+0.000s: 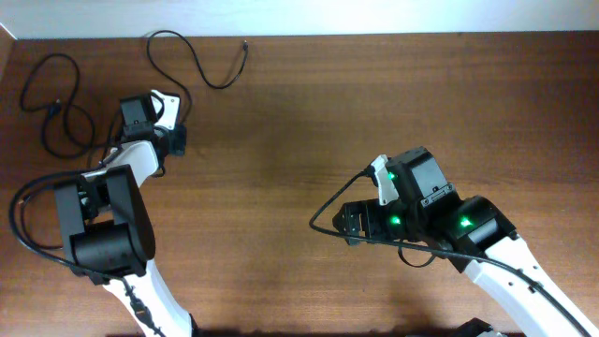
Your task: Untangle cables
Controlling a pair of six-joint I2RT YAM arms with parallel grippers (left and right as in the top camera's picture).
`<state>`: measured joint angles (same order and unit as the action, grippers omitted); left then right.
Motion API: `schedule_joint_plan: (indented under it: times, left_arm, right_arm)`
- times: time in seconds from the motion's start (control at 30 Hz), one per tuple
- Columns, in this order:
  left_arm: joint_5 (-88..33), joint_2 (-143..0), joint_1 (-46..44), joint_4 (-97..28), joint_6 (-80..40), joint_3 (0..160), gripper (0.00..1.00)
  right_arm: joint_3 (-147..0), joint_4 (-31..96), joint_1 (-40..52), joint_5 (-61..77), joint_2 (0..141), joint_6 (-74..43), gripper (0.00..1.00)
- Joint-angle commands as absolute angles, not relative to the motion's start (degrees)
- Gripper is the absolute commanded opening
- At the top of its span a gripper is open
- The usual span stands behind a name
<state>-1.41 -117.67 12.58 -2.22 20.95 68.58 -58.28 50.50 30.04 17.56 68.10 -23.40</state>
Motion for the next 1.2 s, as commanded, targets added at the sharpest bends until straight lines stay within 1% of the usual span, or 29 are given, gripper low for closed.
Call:
schedule_joint_plan:
  times: [0.0, 0.17, 0.37, 0.43, 0.6, 0.73, 0.83, 0.97, 1.0, 1.07, 1.1, 1.17]
  left_arm:
    - [-1.2, -119.0, 12.0, 0.0, 20.8, 69.2, 0.00]
    - [-1.0, -115.4, 11.2, -1.7, 20.2, 69.3, 0.00]
    - [-1.2, -98.1, 11.2, -10.7, 14.7, 69.3, 0.00]
    - [-1.2, -91.8, 11.2, -12.0, 12.8, 69.3, 0.00]
    - [-1.0, -77.7, 11.2, -13.4, 12.8, 69.3, 0.00]
    - [7.0, -70.5, 11.2, -14.7, 9.5, 69.3, 0.00]
    - [7.3, -68.3, 11.2, -15.4, 9.5, 69.3, 0.00]
    - [3.1, -69.0, 11.2, -15.3, 9.5, 69.3, 0.00]
    - [0.5, -69.5, 11.2, -15.3, 9.5, 69.3, 0.00]
    - [-6.2, -70.1, 11.2, -14.9, 9.5, 69.3, 0.00]
    - [-12.5, -70.2, 11.2, -13.6, 9.8, 69.3, 0.00]
    - [-20.6, -70.2, 11.2, -11.8, 12.8, 69.3, 0.00]
  right_arm:
    - [-58.8, 50.3, 30.0, 17.3, 68.0, -23.2, 0.99]
    - [-58.8, 50.3, 30.0, 17.3, 68.0, -23.2, 0.98]
    - [-58.8, 50.3, 30.0, 17.3, 68.0, -23.2, 0.99]
    - [-58.8, 50.3, 30.0, 17.3, 68.0, -23.2, 0.99]
    - [-58.8, 50.3, 30.0, 17.3, 68.0, -23.2, 0.98]
    - [-58.8, 50.3, 30.0, 17.3, 68.0, -23.2, 0.99]
    - [-58.8, 50.3, 30.0, 17.3, 68.0, -23.2, 0.99]
    - [-58.8, 50.3, 30.0, 17.3, 68.0, -23.2, 0.99]
    - [-58.8, 50.3, 30.0, 17.3, 68.0, -23.2, 0.98]
    - [-58.8, 50.3, 30.0, 17.3, 68.0, -23.2, 0.99]
    - [-58.8, 50.3, 30.0, 17.3, 68.0, -23.2, 0.99]
    - [-58.8, 50.3, 30.0, 17.3, 68.0, -23.2, 0.98]
